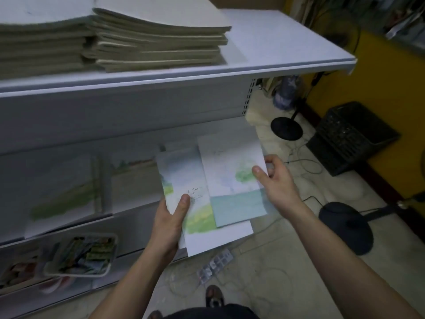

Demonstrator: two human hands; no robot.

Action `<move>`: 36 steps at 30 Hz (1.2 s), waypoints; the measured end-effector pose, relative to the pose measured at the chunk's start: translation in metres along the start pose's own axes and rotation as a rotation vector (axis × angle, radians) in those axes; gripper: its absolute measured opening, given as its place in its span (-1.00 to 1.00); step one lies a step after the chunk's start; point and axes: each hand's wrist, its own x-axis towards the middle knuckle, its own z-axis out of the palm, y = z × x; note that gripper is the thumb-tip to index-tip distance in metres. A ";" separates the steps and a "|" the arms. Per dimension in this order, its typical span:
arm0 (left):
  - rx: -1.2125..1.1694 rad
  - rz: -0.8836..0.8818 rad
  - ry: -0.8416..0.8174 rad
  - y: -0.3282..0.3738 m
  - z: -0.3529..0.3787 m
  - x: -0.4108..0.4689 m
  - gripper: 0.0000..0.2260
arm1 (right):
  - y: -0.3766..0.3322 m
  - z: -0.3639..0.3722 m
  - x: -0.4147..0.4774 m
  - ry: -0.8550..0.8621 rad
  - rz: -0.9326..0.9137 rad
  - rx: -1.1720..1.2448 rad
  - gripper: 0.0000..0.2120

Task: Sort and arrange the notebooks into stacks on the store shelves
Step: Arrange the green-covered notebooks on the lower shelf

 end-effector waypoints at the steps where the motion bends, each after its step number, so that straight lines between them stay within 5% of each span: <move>1: 0.010 -0.002 0.017 -0.003 0.009 0.003 -0.83 | 0.002 -0.014 0.018 0.018 0.018 0.004 -0.87; 9: 0.034 -0.003 0.184 -0.023 0.034 0.013 -0.83 | 0.029 -0.063 0.154 0.058 0.138 -0.167 -0.75; 17: -0.017 -0.005 0.281 -0.025 0.030 0.012 -0.87 | 0.052 -0.031 0.185 0.012 0.067 -0.428 -0.70; 25: -0.081 0.013 0.267 -0.016 0.030 0.015 -0.42 | 0.052 -0.027 0.176 0.113 -0.033 -0.700 -0.64; 28: -0.069 0.032 0.264 -0.012 0.027 0.016 -0.41 | 0.051 -0.021 0.153 0.137 -0.116 -0.596 -0.64; 33: -0.063 0.021 0.230 -0.010 0.016 0.013 -0.52 | 0.036 0.015 0.061 -0.045 -0.164 -0.188 -0.99; 36: -0.051 0.027 0.187 -0.010 0.004 0.008 -0.61 | 0.036 0.042 0.006 -0.182 -0.099 0.038 -0.88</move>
